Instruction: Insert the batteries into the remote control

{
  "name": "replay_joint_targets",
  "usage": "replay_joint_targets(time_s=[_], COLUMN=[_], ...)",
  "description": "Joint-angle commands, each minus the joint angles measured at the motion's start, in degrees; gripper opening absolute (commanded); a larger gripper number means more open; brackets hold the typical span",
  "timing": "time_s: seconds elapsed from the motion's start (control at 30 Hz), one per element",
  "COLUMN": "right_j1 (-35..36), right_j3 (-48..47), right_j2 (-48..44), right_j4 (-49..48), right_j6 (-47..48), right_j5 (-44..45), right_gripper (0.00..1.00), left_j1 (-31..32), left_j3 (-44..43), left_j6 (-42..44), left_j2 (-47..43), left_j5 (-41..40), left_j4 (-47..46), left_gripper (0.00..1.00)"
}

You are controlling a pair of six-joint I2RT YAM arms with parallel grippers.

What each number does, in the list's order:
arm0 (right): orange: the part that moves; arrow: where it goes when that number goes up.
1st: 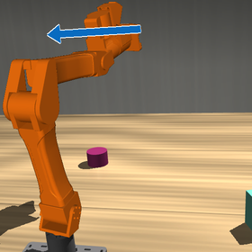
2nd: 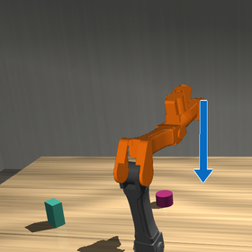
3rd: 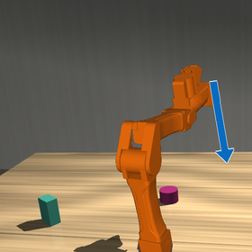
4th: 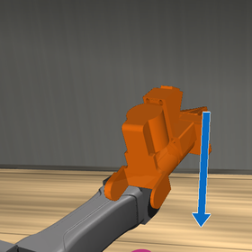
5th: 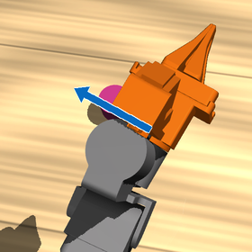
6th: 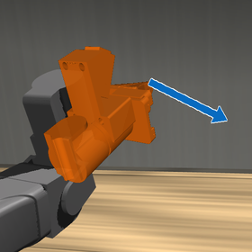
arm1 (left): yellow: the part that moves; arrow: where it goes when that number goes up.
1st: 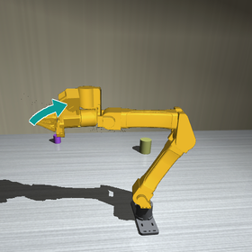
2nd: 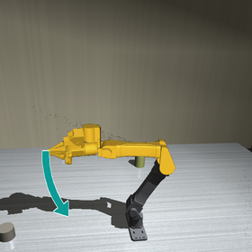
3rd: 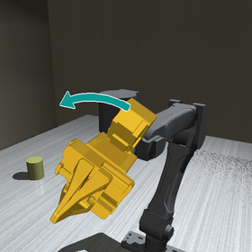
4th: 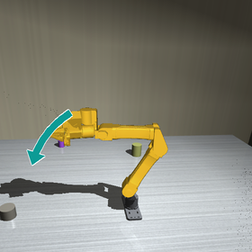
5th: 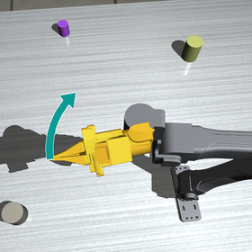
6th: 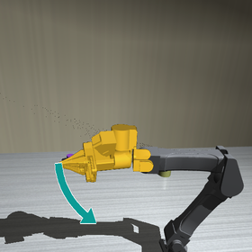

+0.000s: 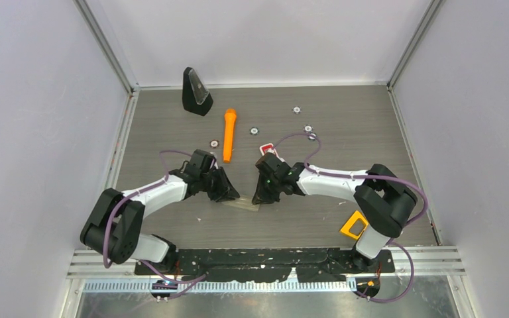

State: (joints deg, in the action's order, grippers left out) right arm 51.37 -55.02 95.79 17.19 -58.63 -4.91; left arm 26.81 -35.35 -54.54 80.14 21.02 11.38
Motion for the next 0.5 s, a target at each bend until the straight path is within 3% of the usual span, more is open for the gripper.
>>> replay_joint_targets(time_s=[0.0,0.33,0.47], right_j1=[1.1,1.9,2.2], right_j3=[-3.2,-6.4,-6.9], right_j2=[0.3,-2.5,-4.2], right_j4=[2.5,7.4,7.4], right_j6=[1.1,3.5,5.0], right_j5=[3.7,8.5,9.6], right_gripper=[0.23,0.46,0.49], left_j1=[-0.1,-0.2,-0.2], left_j3=[-0.2,-1.3,-1.4], left_j6=[2.1,2.1,2.1], left_j2=[1.6,1.8,1.9], left_j5=[-1.7,-2.5,-2.5], left_j4=[1.5,2.1,2.0], left_gripper=[0.25,0.25,0.25])
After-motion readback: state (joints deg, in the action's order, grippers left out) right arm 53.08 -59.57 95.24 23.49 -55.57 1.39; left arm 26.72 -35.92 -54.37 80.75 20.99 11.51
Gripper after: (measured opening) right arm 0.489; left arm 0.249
